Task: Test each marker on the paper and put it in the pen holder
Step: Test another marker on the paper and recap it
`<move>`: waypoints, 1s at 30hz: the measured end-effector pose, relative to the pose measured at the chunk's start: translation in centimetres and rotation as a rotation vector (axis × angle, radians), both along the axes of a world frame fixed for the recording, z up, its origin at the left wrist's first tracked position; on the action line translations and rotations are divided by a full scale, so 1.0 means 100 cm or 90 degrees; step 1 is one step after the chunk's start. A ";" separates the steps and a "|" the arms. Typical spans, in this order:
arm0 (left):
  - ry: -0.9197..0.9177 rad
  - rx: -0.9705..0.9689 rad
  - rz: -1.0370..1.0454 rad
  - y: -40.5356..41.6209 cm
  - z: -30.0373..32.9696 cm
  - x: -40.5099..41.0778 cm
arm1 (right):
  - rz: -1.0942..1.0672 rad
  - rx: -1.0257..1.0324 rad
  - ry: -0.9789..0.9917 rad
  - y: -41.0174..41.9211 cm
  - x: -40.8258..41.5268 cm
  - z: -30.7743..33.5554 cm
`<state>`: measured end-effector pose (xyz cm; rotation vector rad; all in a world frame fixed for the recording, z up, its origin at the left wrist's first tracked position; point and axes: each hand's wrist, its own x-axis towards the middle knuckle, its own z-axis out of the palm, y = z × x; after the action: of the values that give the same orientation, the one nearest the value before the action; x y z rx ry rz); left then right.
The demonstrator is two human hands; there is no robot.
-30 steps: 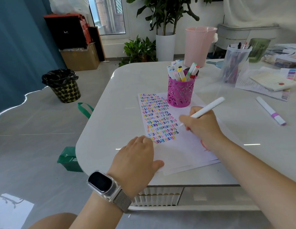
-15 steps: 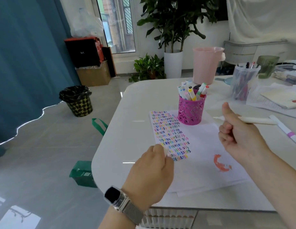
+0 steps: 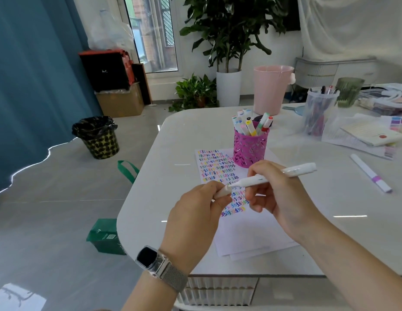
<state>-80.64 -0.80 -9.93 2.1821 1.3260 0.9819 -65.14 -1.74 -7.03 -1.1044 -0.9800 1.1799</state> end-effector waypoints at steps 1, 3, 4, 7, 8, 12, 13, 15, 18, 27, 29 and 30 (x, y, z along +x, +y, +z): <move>-0.003 -0.001 0.001 0.000 0.000 0.000 | -0.002 0.002 -0.006 0.000 0.000 -0.001; -0.014 -0.010 0.002 0.000 0.000 0.000 | -0.003 0.005 -0.016 0.000 0.000 -0.003; -0.021 -0.018 0.002 -0.001 0.000 0.000 | -0.003 0.005 -0.021 0.001 0.000 -0.003; -0.050 -0.043 0.003 -0.001 0.003 0.001 | -0.006 -0.002 -0.047 0.001 -0.001 -0.004; -0.059 -0.047 0.005 -0.002 0.004 0.002 | -0.006 -0.004 -0.060 0.000 -0.001 -0.004; -0.064 -0.023 -0.015 -0.003 0.006 0.001 | -0.022 -0.004 -0.058 -0.001 -0.002 -0.006; -0.068 -0.014 -0.024 -0.004 0.006 0.001 | -0.029 -0.002 -0.044 -0.001 -0.002 -0.006; -0.085 0.008 -0.039 -0.006 0.008 0.001 | -0.045 -0.005 -0.015 0.000 0.000 -0.005; -0.104 0.063 -0.030 -0.009 0.008 0.004 | -0.058 -0.028 0.040 0.001 0.001 -0.004; -0.011 0.215 0.008 -0.009 0.004 0.007 | -0.052 -0.128 0.158 0.003 -0.003 -0.014; -0.013 0.230 0.012 -0.009 0.004 0.005 | -0.040 -0.139 0.152 0.002 -0.005 -0.014; -0.019 0.231 0.009 -0.010 0.005 0.004 | -0.031 -0.144 0.155 0.002 -0.006 -0.015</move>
<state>-80.22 -1.79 -9.46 2.4072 1.2281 1.3441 -65.70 -1.56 -8.49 -1.1229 -0.6406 1.3729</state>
